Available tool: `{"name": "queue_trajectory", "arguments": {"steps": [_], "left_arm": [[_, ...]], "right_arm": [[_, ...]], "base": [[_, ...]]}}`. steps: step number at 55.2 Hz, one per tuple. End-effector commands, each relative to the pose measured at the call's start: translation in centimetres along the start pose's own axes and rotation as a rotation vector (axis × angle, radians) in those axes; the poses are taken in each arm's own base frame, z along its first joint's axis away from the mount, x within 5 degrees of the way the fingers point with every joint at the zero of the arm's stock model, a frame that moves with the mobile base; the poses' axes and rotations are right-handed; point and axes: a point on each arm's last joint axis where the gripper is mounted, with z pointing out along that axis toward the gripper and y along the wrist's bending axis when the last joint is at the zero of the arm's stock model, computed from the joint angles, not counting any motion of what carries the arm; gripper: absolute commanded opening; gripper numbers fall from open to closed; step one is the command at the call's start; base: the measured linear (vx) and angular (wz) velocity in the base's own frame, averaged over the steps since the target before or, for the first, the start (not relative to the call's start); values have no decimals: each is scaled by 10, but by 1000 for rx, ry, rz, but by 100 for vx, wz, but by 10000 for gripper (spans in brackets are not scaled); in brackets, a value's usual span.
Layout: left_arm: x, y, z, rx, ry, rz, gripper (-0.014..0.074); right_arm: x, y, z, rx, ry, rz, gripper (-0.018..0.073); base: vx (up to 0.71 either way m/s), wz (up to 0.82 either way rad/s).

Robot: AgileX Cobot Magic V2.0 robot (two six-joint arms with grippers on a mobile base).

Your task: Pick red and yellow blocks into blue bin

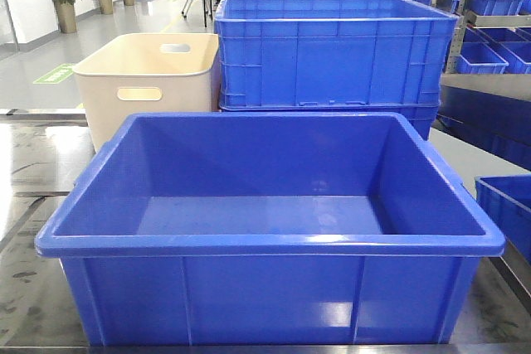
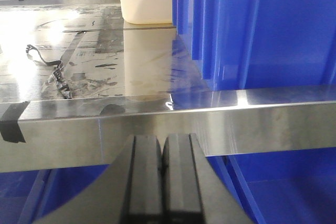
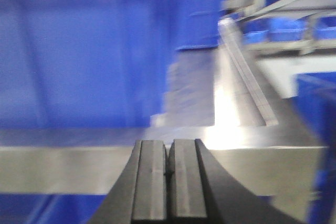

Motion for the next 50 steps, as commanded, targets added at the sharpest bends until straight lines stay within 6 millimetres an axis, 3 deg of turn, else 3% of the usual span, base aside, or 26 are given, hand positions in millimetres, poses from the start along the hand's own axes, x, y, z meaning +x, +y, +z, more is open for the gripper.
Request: {"name": "queue_trajectory", "arguments": {"steps": [1, 50], "left_arm": [[-14, 1, -3, -13, -107, -10, 2], [-14, 1, -3, -13, -107, -10, 2]], "right_arm": [[-2, -3, -4, 51, -62, -49, -11], [0, -4, -5, 61, -51, -51, -11]], "base": [[0, 0], [0, 0]]}}
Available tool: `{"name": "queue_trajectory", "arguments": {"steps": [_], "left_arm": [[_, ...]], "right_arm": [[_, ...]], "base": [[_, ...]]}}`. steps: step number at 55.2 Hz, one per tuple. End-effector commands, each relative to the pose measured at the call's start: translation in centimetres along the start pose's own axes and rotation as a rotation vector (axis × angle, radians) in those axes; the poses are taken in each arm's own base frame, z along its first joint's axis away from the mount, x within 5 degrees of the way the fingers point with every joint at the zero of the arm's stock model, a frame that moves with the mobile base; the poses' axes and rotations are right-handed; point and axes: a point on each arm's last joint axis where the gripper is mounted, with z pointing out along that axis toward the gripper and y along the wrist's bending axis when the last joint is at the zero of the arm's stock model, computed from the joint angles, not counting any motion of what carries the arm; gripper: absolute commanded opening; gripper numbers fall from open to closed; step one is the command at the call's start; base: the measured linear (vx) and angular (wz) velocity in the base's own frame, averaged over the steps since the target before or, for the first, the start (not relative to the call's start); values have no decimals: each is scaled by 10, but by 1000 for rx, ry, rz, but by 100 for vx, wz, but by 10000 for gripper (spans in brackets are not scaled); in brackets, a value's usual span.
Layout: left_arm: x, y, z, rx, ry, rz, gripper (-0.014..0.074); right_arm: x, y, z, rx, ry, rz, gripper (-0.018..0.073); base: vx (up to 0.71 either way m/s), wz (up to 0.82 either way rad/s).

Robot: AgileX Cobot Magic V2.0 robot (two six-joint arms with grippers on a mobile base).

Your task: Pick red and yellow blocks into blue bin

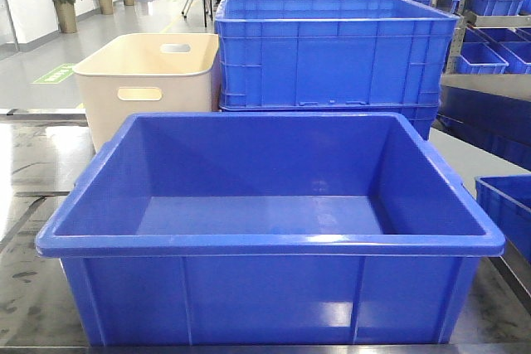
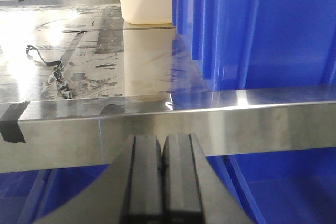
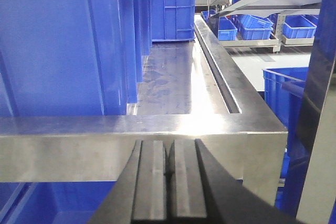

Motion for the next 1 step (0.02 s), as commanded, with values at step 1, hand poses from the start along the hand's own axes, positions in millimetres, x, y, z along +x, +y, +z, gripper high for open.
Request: {"name": "queue_trajectory", "arguments": {"steps": [1], "left_arm": [[-14, 1, -3, -13, -107, -10, 2]], "right_arm": [[-6, 0, -1, 5, -85, -17, -11]], "base": [[0, 0]]}}
